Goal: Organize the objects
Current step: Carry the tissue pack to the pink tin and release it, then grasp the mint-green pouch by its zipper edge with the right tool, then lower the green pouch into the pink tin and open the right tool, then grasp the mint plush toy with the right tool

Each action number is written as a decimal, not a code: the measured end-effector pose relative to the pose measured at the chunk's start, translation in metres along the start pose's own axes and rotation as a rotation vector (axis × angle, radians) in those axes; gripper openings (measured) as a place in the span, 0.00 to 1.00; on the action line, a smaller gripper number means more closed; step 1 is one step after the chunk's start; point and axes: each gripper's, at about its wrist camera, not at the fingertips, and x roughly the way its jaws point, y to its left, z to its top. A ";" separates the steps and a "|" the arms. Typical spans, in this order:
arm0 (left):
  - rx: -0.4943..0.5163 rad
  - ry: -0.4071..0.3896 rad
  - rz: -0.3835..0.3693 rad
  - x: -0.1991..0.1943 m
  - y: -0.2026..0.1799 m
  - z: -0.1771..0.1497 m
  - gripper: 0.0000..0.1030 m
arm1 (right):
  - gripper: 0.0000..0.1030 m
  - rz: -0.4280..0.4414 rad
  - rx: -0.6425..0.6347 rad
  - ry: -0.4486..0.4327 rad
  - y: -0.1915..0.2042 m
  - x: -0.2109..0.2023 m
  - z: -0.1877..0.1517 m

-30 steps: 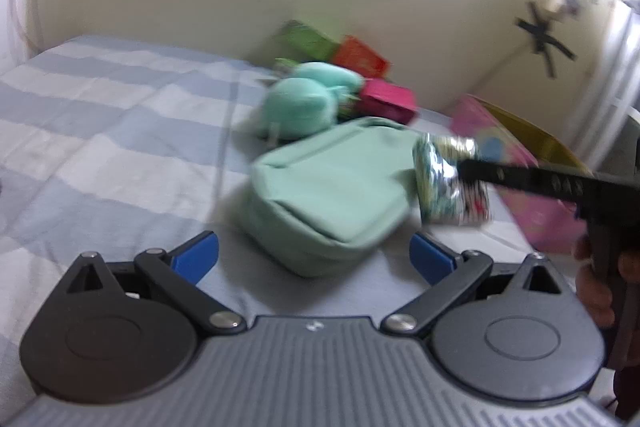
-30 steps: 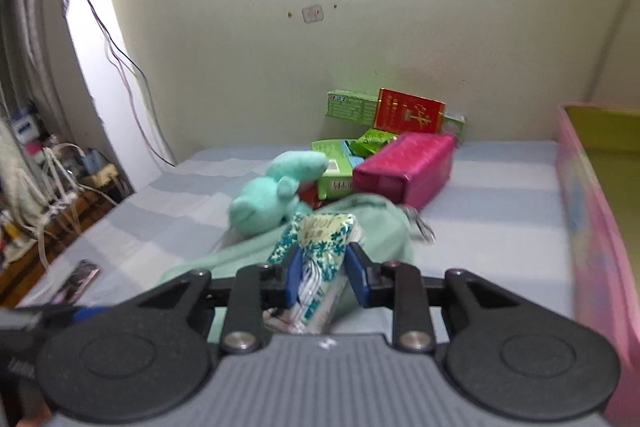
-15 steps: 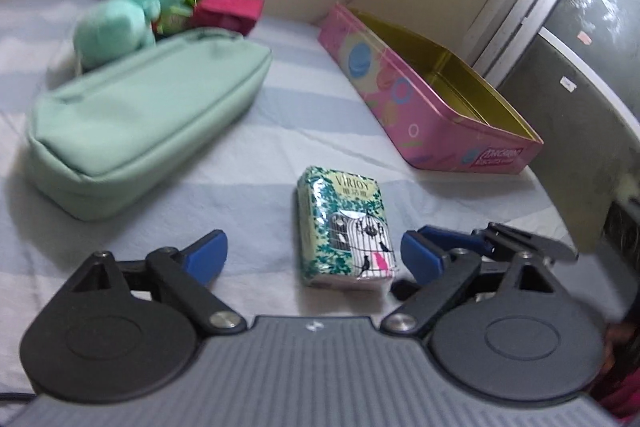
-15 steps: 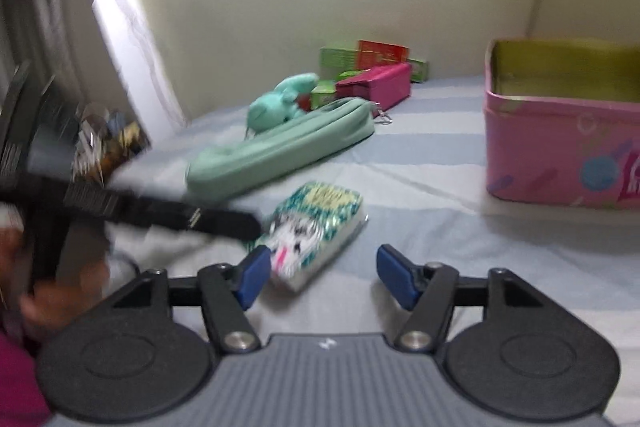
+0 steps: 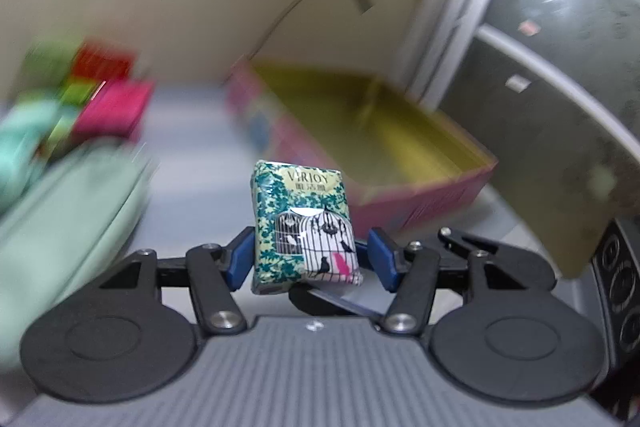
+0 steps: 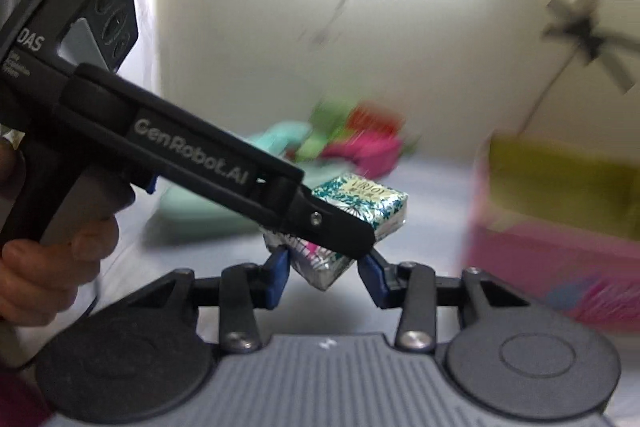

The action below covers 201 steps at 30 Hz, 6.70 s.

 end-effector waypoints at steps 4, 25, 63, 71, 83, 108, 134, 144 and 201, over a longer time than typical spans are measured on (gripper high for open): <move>0.076 -0.071 -0.054 0.033 -0.030 0.030 0.61 | 0.38 -0.155 0.006 -0.064 -0.034 -0.013 0.016; 0.064 -0.130 0.000 0.022 -0.033 0.020 0.78 | 0.59 -0.323 0.142 -0.066 -0.078 -0.024 0.004; -0.416 -0.128 0.395 -0.103 0.157 -0.099 0.69 | 0.40 0.104 0.279 0.295 -0.004 0.140 0.020; -0.328 -0.091 0.360 -0.100 0.137 -0.102 0.69 | 0.39 0.134 0.271 0.254 0.005 0.047 -0.010; -0.275 -0.036 0.354 -0.093 0.130 -0.103 0.82 | 0.71 0.189 0.347 0.235 -0.002 0.036 -0.024; 0.104 -0.209 0.182 -0.013 -0.004 0.013 0.76 | 0.42 -0.291 0.295 -0.235 -0.088 -0.043 0.014; 0.279 -0.118 0.200 0.082 -0.058 0.019 0.82 | 0.68 -0.576 0.379 -0.290 -0.158 -0.031 -0.026; 0.162 -0.123 0.247 0.015 -0.017 -0.015 0.83 | 0.69 -0.450 0.411 -0.345 -0.114 -0.049 -0.024; -0.382 -0.267 0.731 -0.110 0.190 -0.093 0.86 | 0.54 0.048 -0.056 0.197 0.099 0.193 0.064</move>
